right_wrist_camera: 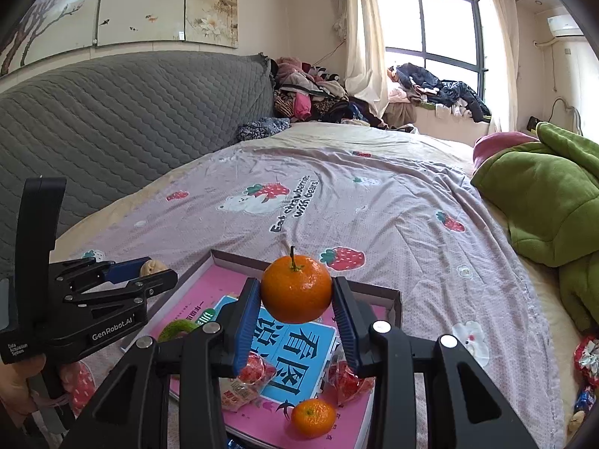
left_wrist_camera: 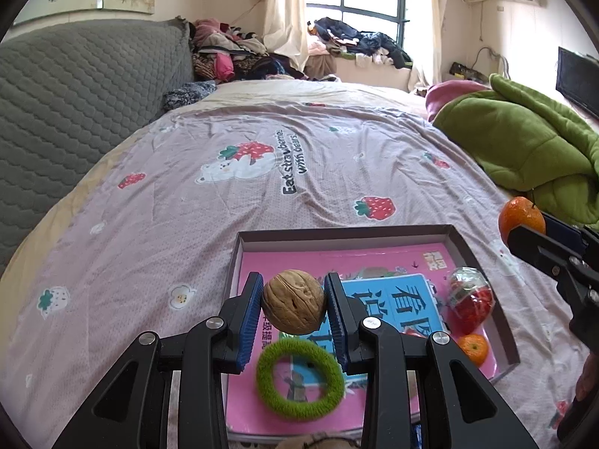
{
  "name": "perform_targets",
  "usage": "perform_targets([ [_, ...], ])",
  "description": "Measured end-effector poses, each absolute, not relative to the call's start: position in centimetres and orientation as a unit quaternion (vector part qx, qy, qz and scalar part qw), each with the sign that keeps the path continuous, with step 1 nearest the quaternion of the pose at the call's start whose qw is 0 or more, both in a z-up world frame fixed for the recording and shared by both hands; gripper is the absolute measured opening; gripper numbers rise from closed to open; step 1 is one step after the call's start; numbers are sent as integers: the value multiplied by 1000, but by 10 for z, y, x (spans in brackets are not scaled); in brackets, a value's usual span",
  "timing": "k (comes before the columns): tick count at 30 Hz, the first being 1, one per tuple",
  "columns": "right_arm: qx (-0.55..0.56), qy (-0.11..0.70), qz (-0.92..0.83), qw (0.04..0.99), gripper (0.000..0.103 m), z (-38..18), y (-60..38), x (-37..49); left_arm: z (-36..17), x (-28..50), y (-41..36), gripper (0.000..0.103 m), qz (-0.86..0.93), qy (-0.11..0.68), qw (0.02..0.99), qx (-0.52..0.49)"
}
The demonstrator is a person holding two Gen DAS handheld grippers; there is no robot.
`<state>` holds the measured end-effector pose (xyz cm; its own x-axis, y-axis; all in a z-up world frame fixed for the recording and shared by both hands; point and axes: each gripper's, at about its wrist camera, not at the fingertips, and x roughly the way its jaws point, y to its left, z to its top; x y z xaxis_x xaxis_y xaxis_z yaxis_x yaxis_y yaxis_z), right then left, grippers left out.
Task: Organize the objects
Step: 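Carry the walnut and the orange over the grey tray with both grippers, then lower the walnut onto the book and open the left gripper while the right gripper releases the orange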
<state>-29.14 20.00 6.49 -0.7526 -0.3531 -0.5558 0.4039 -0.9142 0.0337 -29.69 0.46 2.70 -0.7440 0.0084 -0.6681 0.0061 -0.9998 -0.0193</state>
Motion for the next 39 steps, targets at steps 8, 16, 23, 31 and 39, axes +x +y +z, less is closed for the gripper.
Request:
perform_targets([
  [8,303,53,-930,202,40,42,193,-309,10,-319,5,35,928,-8,1,-373],
  [16,330,58,-922,196,40,14,184,-326,-10,-338,9,35,918,1,7,-398],
  [23,360,64,-911,191,40,-9,177,-339,-29,-352,7,35,907,2,2,-421],
  [31,383,76,-902,185,40,-30,171,-346,-42,-361,7,35,898,2,6,-441],
  [39,398,86,-896,178,40,-43,169,-350,-53,-364,9,35,892,5,6,-452],
])
